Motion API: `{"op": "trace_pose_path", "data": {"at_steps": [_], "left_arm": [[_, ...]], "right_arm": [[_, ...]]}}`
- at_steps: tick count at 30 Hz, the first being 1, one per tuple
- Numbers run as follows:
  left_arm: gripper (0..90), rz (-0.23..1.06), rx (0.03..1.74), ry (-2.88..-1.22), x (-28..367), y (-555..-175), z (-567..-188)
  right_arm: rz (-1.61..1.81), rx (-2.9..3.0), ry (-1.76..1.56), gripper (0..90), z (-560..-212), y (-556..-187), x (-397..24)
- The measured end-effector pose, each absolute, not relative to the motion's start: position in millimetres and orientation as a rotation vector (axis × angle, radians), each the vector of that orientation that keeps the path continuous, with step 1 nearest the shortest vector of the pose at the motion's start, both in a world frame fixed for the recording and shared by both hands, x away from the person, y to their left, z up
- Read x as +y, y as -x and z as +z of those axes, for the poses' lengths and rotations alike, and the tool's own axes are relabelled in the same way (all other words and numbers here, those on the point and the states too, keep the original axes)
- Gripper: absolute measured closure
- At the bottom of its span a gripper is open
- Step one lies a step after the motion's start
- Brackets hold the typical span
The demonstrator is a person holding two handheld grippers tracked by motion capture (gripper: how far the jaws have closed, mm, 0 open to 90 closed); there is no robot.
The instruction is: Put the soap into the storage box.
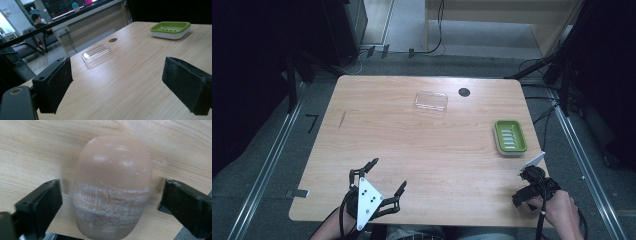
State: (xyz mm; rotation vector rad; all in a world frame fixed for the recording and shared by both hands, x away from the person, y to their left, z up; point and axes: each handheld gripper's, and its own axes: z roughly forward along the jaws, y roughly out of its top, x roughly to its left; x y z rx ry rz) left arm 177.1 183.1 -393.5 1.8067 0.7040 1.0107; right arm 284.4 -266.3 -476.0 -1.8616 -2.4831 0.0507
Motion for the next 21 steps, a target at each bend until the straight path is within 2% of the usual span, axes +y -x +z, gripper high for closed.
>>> {"op": "trace_pose_path", "data": {"at_steps": [1, 4, 14, 21], "left_arm": [[10.0, 1.011, 0.704, -1.807, 183.1, -177.1, -393.5], [10.0, 1.01, 0.706, -1.803, 183.2, -177.0, -393.6], [10.0, 1.012, 0.704, -1.802, 183.3, -176.6, -393.5], [9.9, 1.015, 0.702, -1.804, 183.3, -176.3, -393.5]], "right_arm": [[0.051, -2.483, 1.862, 6.6, -476.0, -284.4, -266.3], [0.051, -2.493, 1.856, 14.6, -475.2, -284.2, -265.4], [0.065, -2.488, 1.868, 17.4, -476.6, -283.7, -262.9], [0.039, -2.484, 1.888, 28.2, -473.4, -282.5, -264.9]]}}
